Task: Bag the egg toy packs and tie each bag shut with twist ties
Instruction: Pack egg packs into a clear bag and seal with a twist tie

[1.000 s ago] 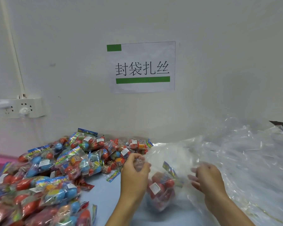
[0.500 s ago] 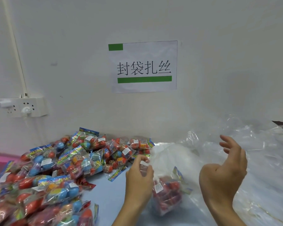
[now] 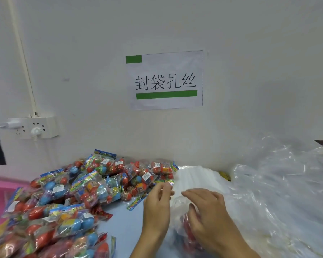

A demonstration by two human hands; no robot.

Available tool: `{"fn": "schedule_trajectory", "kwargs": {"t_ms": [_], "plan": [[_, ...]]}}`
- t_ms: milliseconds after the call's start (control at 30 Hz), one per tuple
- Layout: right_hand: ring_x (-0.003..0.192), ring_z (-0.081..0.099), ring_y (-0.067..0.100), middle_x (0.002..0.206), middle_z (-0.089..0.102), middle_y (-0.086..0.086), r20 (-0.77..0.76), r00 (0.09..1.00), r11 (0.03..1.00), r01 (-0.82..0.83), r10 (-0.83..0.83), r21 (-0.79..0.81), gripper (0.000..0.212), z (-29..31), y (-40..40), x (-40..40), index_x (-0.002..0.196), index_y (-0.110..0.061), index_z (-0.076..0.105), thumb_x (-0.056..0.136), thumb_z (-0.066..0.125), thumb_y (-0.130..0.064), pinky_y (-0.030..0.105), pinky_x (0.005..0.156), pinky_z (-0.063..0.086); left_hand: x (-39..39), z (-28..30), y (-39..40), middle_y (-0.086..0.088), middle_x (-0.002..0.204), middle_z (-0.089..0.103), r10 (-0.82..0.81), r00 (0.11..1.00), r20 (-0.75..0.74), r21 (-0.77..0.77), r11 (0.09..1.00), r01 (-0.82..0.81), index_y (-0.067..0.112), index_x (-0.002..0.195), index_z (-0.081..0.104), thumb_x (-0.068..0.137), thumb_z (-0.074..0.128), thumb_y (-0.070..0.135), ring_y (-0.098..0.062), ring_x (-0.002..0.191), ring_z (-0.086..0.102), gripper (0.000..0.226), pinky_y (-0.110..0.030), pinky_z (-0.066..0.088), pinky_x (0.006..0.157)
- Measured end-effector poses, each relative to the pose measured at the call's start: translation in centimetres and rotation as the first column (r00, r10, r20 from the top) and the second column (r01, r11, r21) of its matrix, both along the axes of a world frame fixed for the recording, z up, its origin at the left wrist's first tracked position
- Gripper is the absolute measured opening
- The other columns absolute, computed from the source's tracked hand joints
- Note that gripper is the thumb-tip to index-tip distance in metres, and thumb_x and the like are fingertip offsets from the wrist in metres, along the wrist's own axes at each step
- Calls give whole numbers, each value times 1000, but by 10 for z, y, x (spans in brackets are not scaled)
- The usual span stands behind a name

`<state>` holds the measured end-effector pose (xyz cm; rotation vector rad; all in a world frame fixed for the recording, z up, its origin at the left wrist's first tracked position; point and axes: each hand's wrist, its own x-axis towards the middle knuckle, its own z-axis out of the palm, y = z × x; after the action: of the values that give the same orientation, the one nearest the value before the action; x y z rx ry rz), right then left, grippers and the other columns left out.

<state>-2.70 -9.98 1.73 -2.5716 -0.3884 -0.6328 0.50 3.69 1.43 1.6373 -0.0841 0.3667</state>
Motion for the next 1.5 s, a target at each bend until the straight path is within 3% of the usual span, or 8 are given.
{"fn": "schedule_trajectory", "kwargs": {"t_ms": [267,433,600,700,867,1167,1333,1500], "plan": [[128,37,-10,133,51,-27,16,1000,996,-10,8,86,61,-6,2,4,138,-39,52,85,24,-34,12,106,9,60,25,-15,-1,104,60,131,980,152,463,866,-188,18,96,62,94,52,11,-19,97,57,12,-31,48,80],[130,39,-6,131,53,-23,19,999,987,-33,30,154,58,-7,2,3,137,-35,55,86,28,-32,14,105,12,116,22,0,-3,143,41,17,976,219,931,295,-214,25,140,39,89,62,18,-26,130,38,56,-38,40,100],[128,35,-12,121,43,-33,27,999,983,-30,25,181,43,-6,0,3,138,-37,52,99,45,-20,10,102,8,148,15,7,-8,163,3,-10,988,152,952,-266,-149,32,157,0,92,64,38,-44,149,1,92,-54,21,117],[120,32,-20,117,40,-35,15,999,980,-36,34,198,43,-6,-1,4,138,-37,52,99,46,-19,8,102,8,158,13,1,-8,160,12,-44,989,144,908,-392,-149,34,156,-2,94,61,35,-46,146,12,89,-51,29,114],[128,34,-14,125,43,-31,-1,999,965,-47,49,260,44,-8,-2,6,140,-35,51,100,44,-18,12,113,13,168,16,1,-9,142,41,-46,991,128,950,-282,-136,33,152,15,98,56,23,-37,125,46,69,-41,46,95],[121,34,-16,119,43,-33,-10,999,958,-42,46,284,43,-8,-1,4,137,-36,53,100,44,-17,16,114,17,171,13,10,-7,130,49,-122,965,230,957,-151,-247,28,143,25,91,54,0,-30,115,49,66,-38,47,80],[113,29,-21,116,37,-38,-23,999,959,-22,29,281,44,-8,-1,6,138,-41,50,100,43,-19,8,103,12,174,34,9,-8,123,58,-94,915,393,864,378,-332,20,134,46,89,58,-2,-29,111,48,51,-38,41,86],[116,31,-18,117,38,-38,-33,999,957,-17,28,290,42,-9,-1,6,136,-43,51,101,43,-21,12,103,15,182,46,13,-7,119,50,-136,881,453,833,417,-364,20,114,71,88,68,1,-26,109,41,32,-34,37,87]]}}
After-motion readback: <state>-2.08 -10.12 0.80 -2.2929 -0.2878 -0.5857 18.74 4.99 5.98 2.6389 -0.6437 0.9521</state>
